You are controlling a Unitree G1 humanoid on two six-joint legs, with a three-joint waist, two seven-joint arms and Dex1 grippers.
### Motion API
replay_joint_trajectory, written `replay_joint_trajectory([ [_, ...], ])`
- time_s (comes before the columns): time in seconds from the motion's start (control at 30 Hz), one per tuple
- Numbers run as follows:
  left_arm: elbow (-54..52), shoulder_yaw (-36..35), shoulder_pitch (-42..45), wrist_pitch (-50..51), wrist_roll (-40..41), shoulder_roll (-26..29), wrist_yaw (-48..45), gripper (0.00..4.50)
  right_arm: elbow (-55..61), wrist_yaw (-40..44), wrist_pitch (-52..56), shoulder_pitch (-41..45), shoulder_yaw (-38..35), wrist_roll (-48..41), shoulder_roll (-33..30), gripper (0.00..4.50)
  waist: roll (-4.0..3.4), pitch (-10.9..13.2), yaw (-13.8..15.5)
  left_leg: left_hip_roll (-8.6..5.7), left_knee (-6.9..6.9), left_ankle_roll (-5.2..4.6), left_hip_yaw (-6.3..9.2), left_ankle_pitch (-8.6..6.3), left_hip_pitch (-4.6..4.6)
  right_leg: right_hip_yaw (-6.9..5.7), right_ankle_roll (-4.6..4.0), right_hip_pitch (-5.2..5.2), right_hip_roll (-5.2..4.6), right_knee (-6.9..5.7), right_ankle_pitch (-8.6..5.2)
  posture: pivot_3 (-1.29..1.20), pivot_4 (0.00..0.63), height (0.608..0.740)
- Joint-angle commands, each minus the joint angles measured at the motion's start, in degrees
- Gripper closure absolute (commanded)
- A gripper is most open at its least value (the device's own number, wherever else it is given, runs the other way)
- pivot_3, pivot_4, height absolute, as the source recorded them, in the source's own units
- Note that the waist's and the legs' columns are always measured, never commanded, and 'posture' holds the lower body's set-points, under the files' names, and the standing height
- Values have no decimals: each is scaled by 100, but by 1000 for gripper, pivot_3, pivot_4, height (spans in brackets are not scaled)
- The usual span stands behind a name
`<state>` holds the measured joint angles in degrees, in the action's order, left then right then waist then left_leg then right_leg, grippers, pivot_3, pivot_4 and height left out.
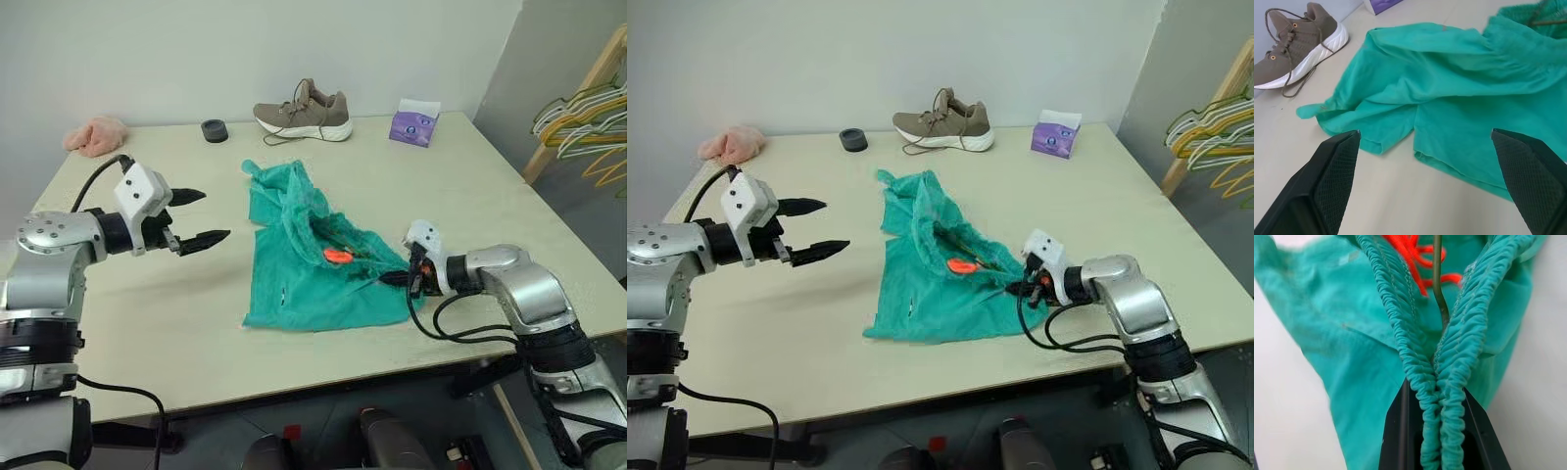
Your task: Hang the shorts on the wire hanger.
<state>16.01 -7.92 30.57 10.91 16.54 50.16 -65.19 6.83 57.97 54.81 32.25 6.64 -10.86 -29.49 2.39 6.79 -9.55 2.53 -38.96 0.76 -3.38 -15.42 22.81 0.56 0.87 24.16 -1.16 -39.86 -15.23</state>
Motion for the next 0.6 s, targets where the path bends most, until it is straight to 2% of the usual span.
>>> replay_joint_trajectory([
  [0.03, -136, -70, 134, -8, 84, -49, 68, 0, 368, -428, 494, 5, -610, -421, 30, 4485, 0, 0, -5, 0, 0, 0, 0, 0, 0, 0, 0, 0, 0, 1, 0, -195, 72, 740],
  [0.23, -98, -62, 212, 31, 110, -187, 114, 0, 959, -815, 791, -350, -947, -785, -174, 4485, -1, 0, -15, 0, 0, 0, 0, 0, 0, 1, 0, 0, 1, 1, 0, -210, 76, 740],
  [0.4, -107, 17, 223, 35, 92, -316, 91, 0, 1214, -867, 427, -758, -418, -641, -636, 4485, 0, 0, -28, -1, 1, -1, -2, -1, -1, 2, 1, 0, 2, 3, -1, -224, 79, 740],
  [0.6, -224, 169, 194, 70, 68, -467, 64, 0, 1049, -988, 51, -739, 214, -532, -618, 4485, 0, 0, -137, 3, 2, -1, 1, -1, 0, 1, 1, 0, 9, 3, -1, -226, 81, 740],
])
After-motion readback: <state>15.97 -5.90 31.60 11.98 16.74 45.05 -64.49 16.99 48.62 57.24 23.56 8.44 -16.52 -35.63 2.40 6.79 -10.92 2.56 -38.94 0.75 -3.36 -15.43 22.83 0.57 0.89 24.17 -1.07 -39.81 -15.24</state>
